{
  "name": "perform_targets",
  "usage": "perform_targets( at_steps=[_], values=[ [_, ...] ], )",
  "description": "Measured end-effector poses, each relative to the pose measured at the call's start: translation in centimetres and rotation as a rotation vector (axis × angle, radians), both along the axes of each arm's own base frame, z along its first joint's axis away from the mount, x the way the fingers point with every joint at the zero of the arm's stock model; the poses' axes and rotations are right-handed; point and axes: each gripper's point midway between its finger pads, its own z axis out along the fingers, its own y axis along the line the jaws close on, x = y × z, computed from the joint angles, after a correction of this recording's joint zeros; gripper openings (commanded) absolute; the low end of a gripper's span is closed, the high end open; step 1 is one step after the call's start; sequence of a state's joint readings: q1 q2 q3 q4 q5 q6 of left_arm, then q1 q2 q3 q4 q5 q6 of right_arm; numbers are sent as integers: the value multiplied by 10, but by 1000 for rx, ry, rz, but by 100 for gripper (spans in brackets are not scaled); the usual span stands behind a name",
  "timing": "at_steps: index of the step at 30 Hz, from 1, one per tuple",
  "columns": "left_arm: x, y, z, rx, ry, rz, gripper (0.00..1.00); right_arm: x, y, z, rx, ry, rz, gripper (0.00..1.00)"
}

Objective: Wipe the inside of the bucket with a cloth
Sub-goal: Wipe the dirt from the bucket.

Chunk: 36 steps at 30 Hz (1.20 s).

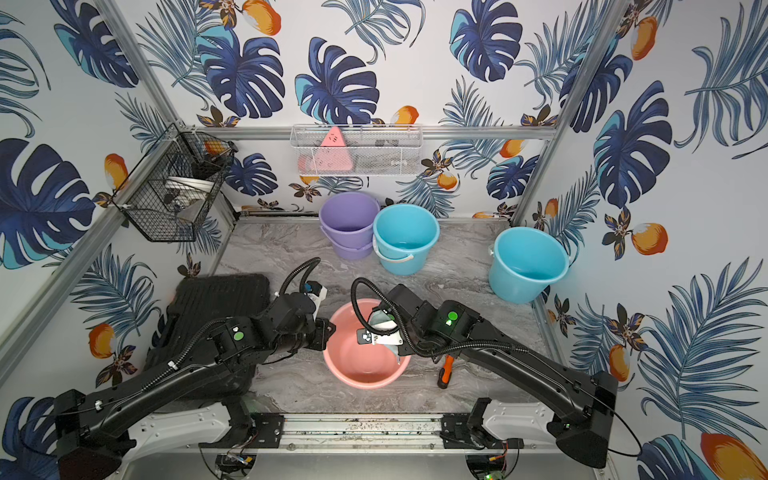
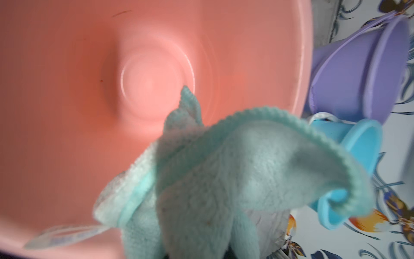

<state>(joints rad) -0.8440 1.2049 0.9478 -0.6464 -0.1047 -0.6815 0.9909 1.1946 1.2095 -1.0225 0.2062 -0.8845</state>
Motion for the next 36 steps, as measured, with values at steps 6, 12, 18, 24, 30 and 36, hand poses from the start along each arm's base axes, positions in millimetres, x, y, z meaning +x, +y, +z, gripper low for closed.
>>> perform_targets(
  at_steps=[6, 12, 18, 24, 30, 36],
  values=[
    [0, -1, 0, -2, -2, -4, 0, -39, 4, -13, 42, 235, 4, 0],
    [0, 0, 0, 2, 0, -4, 0, -62, 32, -21, 184, 400, 42, 0],
    [-1, 1, -1, 5, 3, -3, 0, -51, 76, -26, 351, 426, 31, 0],
    [-1, 1, -1, 5, 3, -3, 0, -20, 118, -13, 536, 347, -26, 0],
    [-1, 1, -1, 5, 3, -3, 0, 20, 131, 1, 609, 171, -125, 0],
    [1, 4, -1, 11, -9, 13, 0, 58, 115, 12, 554, -54, -249, 0]
  ],
)
